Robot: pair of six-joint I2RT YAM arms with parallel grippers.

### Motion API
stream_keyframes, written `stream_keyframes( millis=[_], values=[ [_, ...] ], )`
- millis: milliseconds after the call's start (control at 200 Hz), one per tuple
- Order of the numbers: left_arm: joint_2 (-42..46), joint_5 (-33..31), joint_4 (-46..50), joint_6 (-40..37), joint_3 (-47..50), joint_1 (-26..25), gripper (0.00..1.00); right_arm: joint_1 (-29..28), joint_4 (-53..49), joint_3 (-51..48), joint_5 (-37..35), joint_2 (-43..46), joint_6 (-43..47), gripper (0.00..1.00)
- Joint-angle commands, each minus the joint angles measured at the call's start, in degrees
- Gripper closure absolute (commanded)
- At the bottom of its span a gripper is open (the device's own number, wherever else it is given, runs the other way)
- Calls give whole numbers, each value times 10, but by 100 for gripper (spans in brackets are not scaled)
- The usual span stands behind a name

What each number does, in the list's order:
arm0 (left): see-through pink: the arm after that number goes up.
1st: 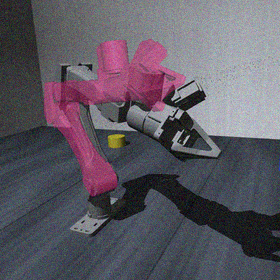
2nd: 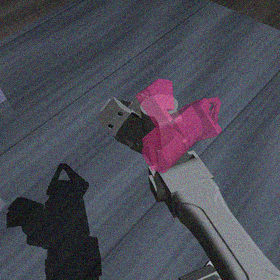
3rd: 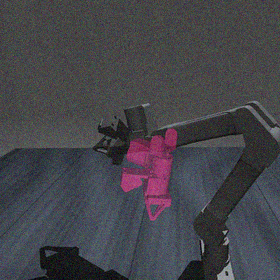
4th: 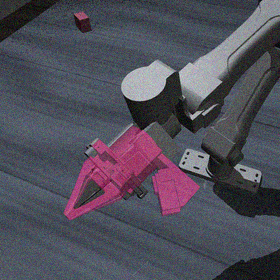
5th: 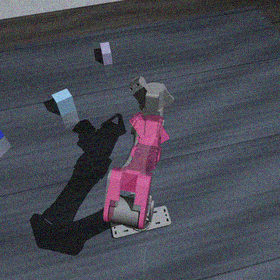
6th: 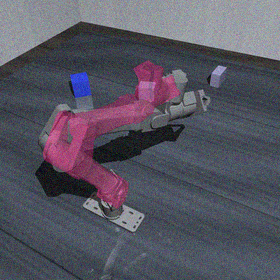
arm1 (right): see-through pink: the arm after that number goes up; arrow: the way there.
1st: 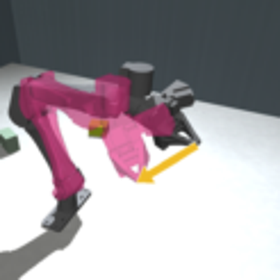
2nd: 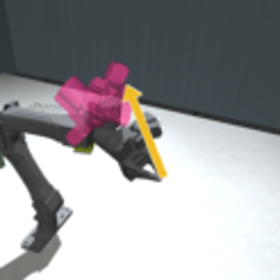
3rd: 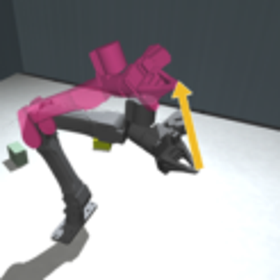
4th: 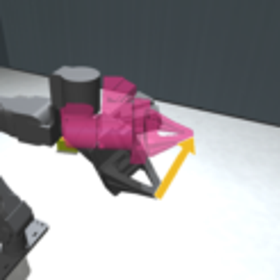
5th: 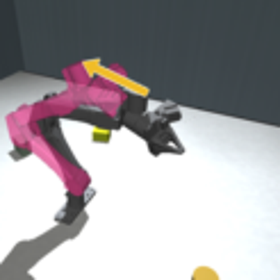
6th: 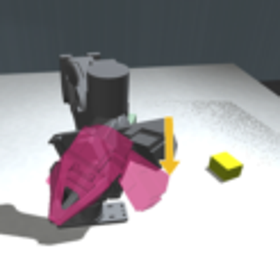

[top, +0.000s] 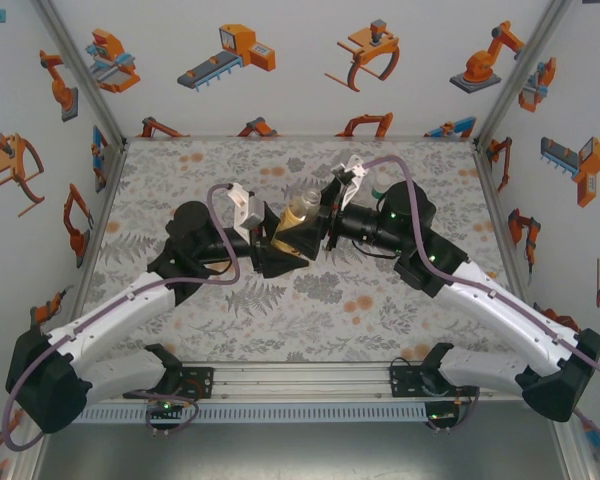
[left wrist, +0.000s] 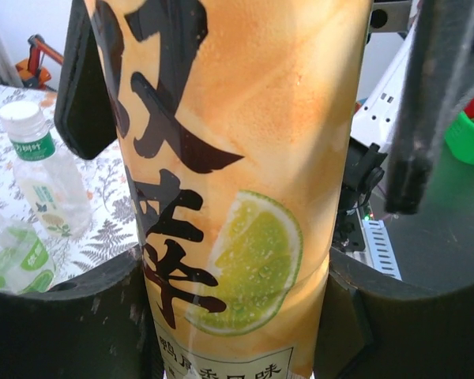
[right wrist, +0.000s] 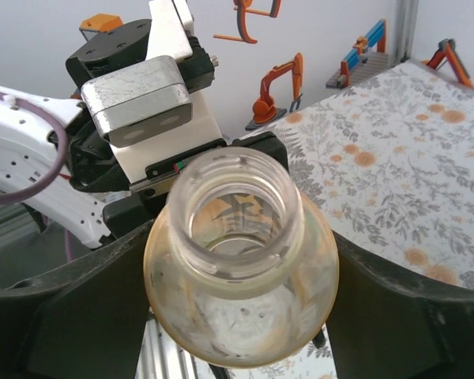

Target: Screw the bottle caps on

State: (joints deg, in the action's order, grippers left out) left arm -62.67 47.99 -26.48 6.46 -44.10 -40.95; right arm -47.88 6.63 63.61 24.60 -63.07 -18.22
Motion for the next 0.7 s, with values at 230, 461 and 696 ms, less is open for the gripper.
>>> stream_keyframes(
  millis=[230, 461, 696],
  values=[
    [83, -165, 155, -59, 5, 12, 65, -1, -70, 2, -113, 38, 1, 29],
    [165, -276, 190, -30, 48, 55, 75, -1, -186, 20, -249, 10, -6, 31],
    [249, -306, 235, -23, 78, 75, 87, -1, -243, 26, -301, -79, -25, 39]
  ],
)
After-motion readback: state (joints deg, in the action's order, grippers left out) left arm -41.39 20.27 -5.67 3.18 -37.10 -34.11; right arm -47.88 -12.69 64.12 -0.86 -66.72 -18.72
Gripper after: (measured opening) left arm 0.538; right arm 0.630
